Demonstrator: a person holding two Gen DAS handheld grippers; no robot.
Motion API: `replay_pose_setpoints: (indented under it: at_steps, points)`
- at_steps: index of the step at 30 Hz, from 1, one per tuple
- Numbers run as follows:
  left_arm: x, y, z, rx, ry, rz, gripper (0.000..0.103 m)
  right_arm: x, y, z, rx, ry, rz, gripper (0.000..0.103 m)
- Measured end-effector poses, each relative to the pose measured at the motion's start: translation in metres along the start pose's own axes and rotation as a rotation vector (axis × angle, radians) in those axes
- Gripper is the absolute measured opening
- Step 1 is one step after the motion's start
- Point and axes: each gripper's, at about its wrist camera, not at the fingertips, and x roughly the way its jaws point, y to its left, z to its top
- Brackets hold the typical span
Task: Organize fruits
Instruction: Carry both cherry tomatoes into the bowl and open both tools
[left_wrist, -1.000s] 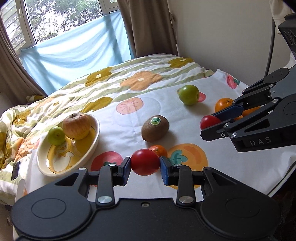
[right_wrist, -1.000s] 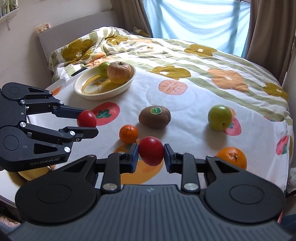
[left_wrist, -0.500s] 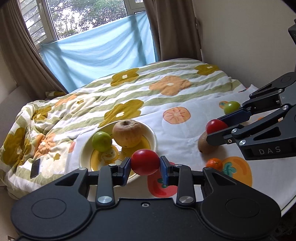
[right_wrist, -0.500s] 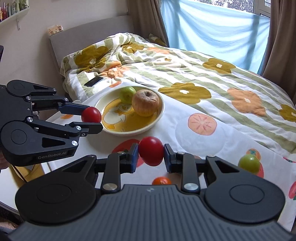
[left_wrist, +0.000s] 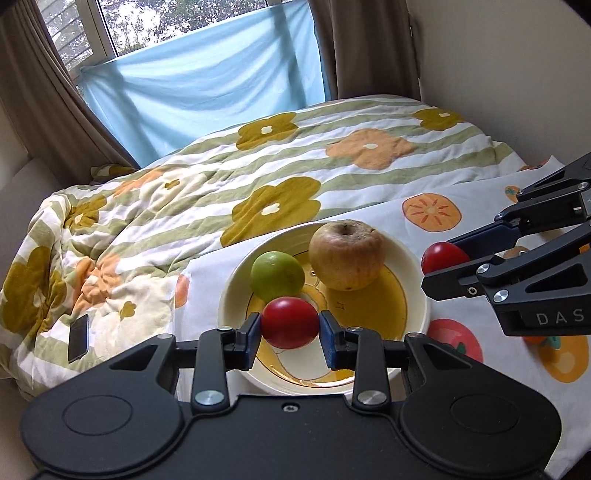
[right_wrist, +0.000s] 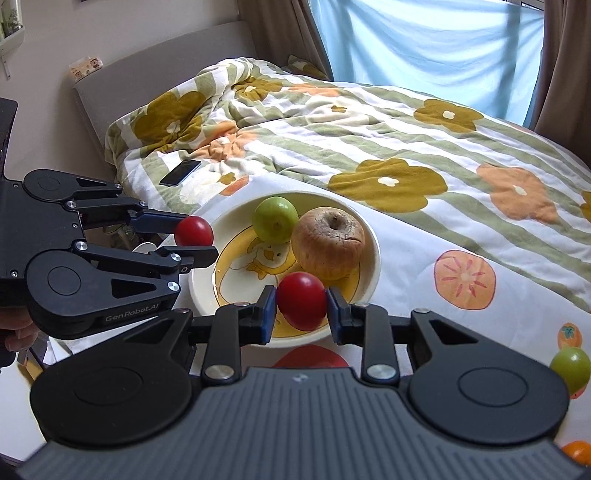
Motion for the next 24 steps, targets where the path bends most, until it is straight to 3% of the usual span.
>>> replay_pose_setpoints:
  at_steps: [10, 19, 20, 23, 24]
  points:
    - [0.061, 0.025, -0.003, 0.069, 0.055, -0.053, 0.037, 0.05, 0.006, 0.007, 0.076, 0.06, -0.041, 0.044]
    - [0.083, 0.027, -0.007, 0.13, 0.093, -0.086, 0.038, 0.06, 0.002, 0.005, 0.113, 0.091, -0.086, 0.044]
    - [0.082, 0.027, -0.007, 0.138, 0.092, -0.09, 0.044, 0.059, 0.002, 0.006, 0.114, 0.092, -0.092, 0.044]
    - [0.073, 0.027, -0.007, 0.157, 0.064, -0.101, 0.083, 0.055, 0.0, 0.008, 0.115, 0.092, -0.104, 0.044]
    - [0.068, 0.027, -0.008, 0.16, 0.05, -0.102, 0.086, 0.054, -0.001, 0.009, 0.114, 0.092, -0.107, 0.044]
